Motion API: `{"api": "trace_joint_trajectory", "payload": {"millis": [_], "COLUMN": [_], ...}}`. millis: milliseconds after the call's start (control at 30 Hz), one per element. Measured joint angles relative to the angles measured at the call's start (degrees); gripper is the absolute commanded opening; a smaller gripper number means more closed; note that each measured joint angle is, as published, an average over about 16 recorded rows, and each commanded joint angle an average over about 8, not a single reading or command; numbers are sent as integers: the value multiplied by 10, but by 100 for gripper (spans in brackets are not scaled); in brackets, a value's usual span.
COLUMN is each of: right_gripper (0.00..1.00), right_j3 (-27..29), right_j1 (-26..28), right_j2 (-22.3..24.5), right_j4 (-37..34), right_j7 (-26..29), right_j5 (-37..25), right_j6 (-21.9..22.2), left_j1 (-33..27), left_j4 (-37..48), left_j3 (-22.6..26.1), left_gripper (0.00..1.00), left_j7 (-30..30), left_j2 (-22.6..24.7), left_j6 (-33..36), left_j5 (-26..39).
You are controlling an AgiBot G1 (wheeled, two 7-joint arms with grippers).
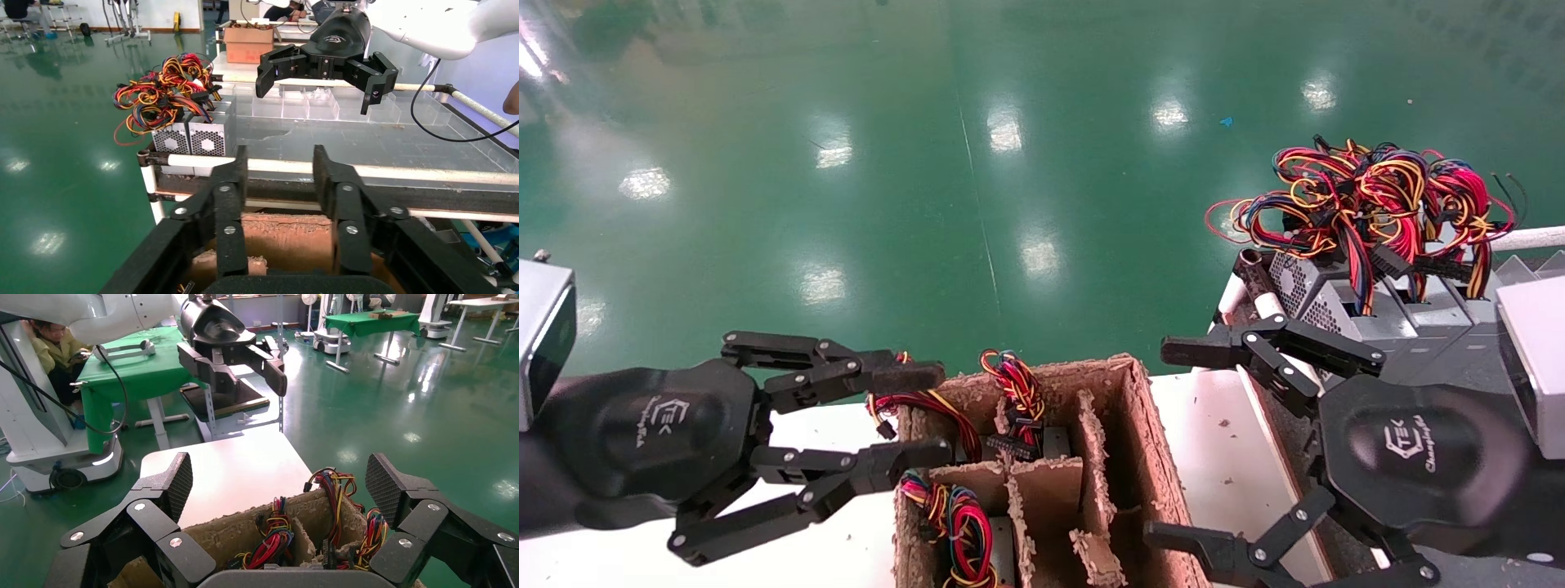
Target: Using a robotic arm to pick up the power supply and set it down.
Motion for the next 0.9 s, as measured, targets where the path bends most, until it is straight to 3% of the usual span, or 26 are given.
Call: {"api": "trace_joint_trajectory", "payload": {"millis": [500, 533, 767, 800, 900], "right_gripper": [100, 100, 100, 100, 100], "right_j3": [0, 0, -6, -8, -16], "right_j1": [0, 0, 1, 1, 5], "right_j2": [0, 0, -7, -9, -17], "right_j4": [0, 0, -4, -6, -13], "right_j7": [0, 0, 1, 2, 3], "right_j5": [0, -1, -10, -13, -25], "right_j6": [0, 0, 5, 7, 11], "left_j1": [0, 0, 0, 0, 0], "left_j4": [0, 0, 0, 0, 0], "left_j3": [0, 0, 0, 0, 0], "left_gripper": [0, 5, 92, 100, 100], "left_j7": [0, 0, 0, 0, 0], "left_j2": [0, 0, 0, 0, 0], "left_j6": [0, 0, 0, 0, 0], "left_j5": [0, 0, 0, 0, 0]}}
